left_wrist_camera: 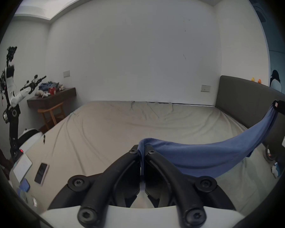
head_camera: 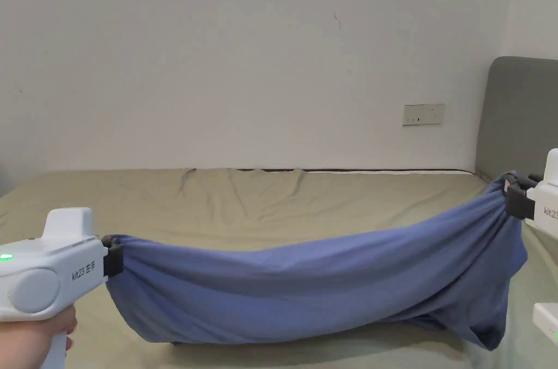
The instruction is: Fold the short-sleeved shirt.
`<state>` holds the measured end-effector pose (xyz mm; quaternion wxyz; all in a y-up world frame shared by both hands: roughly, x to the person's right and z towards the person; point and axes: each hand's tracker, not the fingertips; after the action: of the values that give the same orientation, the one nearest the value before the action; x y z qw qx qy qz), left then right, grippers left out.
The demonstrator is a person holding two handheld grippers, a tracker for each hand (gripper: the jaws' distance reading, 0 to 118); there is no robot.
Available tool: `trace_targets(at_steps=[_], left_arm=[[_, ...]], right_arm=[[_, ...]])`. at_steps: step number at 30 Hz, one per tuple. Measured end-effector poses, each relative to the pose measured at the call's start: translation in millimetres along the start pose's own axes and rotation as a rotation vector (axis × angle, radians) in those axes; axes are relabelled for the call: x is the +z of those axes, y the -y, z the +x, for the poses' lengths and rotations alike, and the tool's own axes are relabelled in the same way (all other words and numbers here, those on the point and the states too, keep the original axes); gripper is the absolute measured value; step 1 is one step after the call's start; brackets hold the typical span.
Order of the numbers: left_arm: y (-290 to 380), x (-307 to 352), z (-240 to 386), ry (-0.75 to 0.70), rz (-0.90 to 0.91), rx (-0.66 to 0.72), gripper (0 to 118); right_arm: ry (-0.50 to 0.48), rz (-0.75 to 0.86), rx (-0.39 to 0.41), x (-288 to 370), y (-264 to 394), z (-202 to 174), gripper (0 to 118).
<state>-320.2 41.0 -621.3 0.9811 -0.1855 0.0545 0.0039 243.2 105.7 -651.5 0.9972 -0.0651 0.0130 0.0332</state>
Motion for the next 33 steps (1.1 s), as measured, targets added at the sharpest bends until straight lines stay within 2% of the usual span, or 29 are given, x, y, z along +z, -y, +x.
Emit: trace_targets(at_steps=[4,5,6,12,13,14,19,25,33], left_arm=[[35,39,-16,0.038,-0.01,0.054,1],[44,53,-17,0.043,-0.012,0.056,1],[53,67,-16,0.048,-0.017,0.055,1],[100,143,-20,0.086,-0.053,0.046,1],[108,157,-21,0.09,-0.058,0.046,1],[116,169,-22,0.097,-0.065,0.04,1],[158,211,-25,0.125,-0.149,-0.006,1],[218,224,-22,0.155,-0.333,-0.068,1],[254,191,-15,0.169,-0.588,-0.106,1]], right_arm=[[-0.04,0.029,-0.016,64,24,6,3],[-0.043,-0.025,-0.089,79,32,9,3],[-0.04,-0.037,-0.094,94,39,10,3],[-0.026,-0.018,0.01,179,80,12,3],[-0.03,-0.018,0.0,194,88,15,3],[-0.037,-0.06,-0.055,206,96,18,3],[-0.046,-0.125,-0.019,258,134,27,3],[-0.07,-0.24,0.044,293,185,22,3],[-0.087,-0.548,0.119,271,244,24,3]])
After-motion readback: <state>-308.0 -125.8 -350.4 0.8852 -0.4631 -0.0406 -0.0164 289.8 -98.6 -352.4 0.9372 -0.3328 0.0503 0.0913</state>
